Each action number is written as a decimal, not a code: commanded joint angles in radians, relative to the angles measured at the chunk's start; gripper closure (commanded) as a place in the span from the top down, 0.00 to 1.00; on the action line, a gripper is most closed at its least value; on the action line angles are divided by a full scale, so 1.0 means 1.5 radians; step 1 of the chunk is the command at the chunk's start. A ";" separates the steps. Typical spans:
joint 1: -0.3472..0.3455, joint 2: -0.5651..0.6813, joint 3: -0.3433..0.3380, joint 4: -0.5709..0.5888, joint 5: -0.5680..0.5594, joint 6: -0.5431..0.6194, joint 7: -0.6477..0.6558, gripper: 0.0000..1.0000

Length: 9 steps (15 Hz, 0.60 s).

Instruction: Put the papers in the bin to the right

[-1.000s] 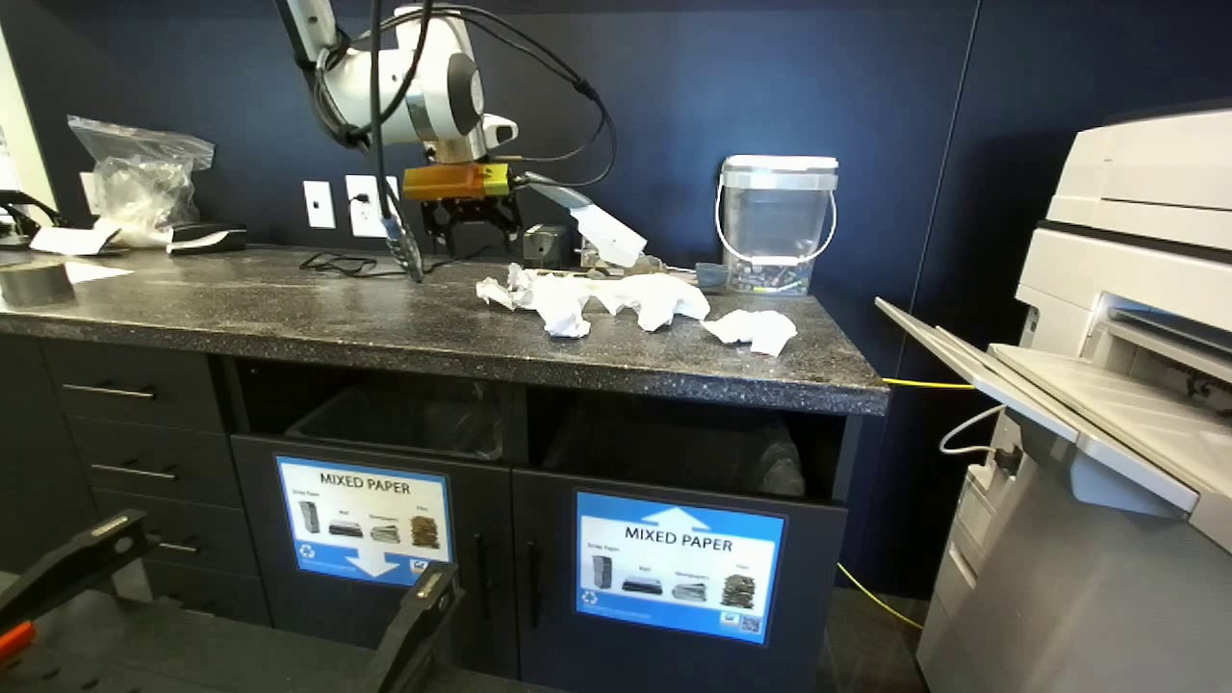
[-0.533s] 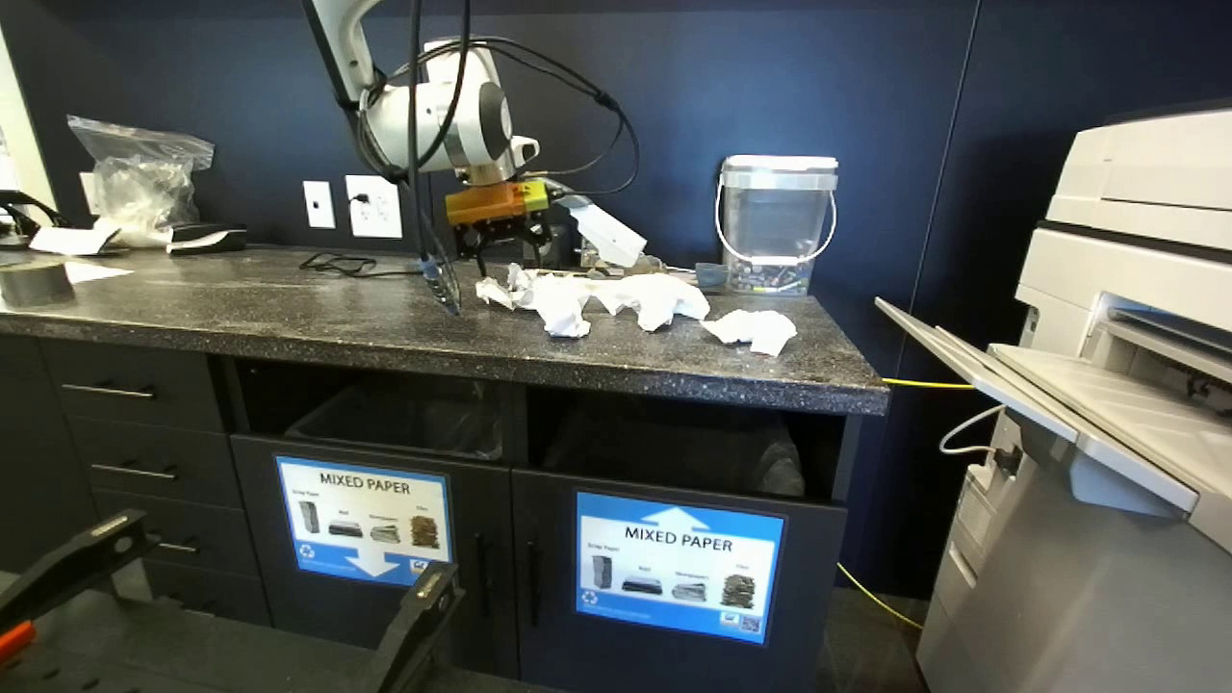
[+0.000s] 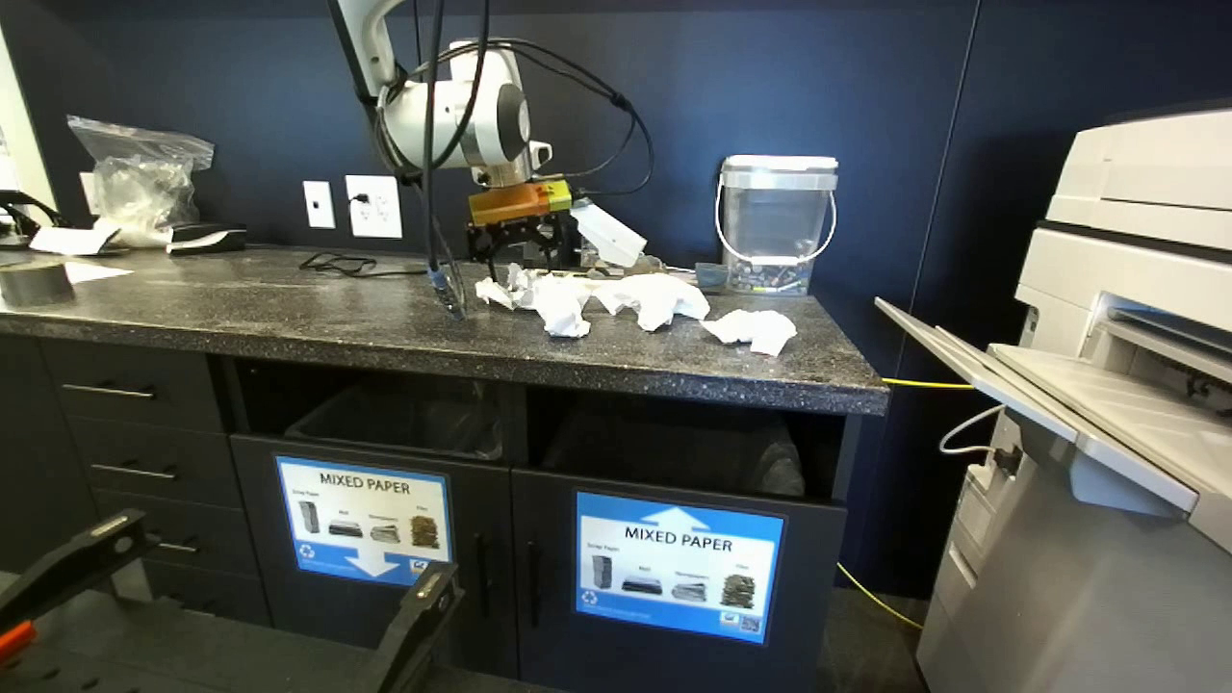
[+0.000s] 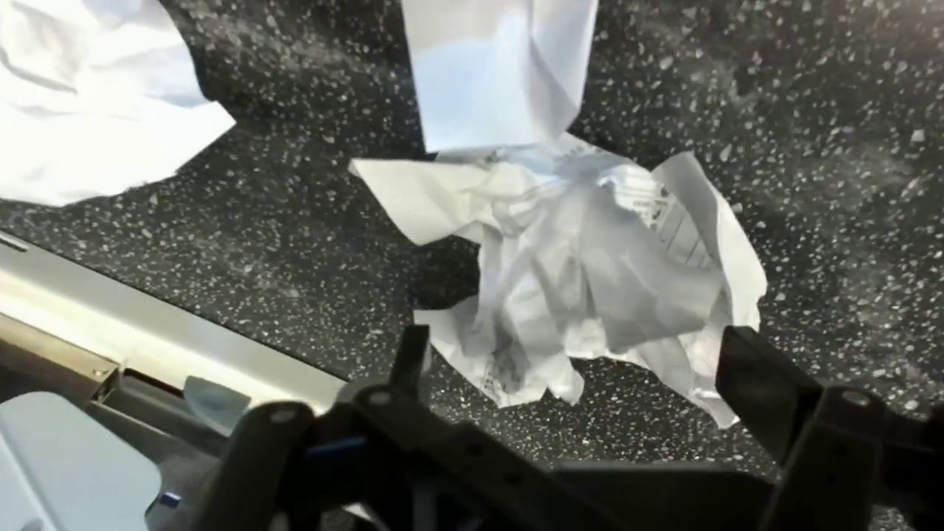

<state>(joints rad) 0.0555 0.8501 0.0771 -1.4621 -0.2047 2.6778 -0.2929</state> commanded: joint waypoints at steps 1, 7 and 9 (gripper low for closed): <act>-0.040 0.024 0.049 0.026 0.023 -0.015 -0.070 1.00; -0.040 0.069 0.044 0.049 0.017 0.000 -0.074 1.00; -0.040 0.075 0.043 0.056 0.017 0.002 -0.075 0.73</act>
<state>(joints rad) -0.0011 0.9257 0.1352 -1.4328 -0.1885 2.6740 -0.3767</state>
